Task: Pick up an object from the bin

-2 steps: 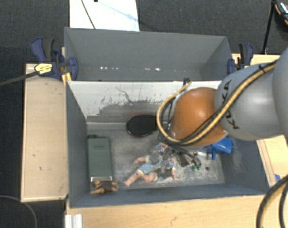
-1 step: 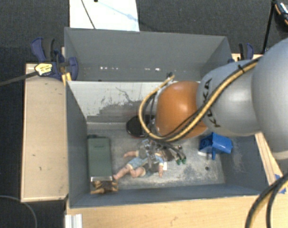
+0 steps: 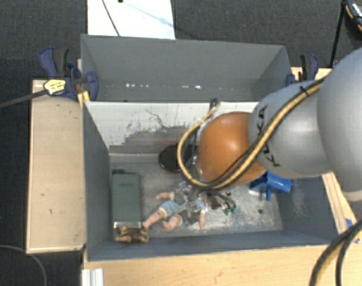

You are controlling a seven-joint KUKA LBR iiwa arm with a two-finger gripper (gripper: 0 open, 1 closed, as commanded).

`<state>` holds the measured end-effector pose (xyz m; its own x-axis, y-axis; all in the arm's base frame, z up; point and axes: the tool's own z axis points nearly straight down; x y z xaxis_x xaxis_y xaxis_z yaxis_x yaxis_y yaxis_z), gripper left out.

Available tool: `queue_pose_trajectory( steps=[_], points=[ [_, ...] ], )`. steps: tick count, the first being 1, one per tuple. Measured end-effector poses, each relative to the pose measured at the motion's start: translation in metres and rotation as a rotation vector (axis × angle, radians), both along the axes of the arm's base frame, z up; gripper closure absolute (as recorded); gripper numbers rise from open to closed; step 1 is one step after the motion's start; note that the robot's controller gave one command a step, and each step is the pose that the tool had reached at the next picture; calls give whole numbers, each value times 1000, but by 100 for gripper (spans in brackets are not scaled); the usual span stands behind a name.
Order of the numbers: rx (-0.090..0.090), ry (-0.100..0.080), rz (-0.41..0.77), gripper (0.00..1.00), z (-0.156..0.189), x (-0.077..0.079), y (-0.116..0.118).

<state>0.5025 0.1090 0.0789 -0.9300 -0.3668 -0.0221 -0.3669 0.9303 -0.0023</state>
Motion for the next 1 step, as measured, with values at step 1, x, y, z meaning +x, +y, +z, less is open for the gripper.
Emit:
queue_pose_trajectory(
  steps=[1],
  points=[
    [-6,25,-8,100,42,7,-9]
  ],
)
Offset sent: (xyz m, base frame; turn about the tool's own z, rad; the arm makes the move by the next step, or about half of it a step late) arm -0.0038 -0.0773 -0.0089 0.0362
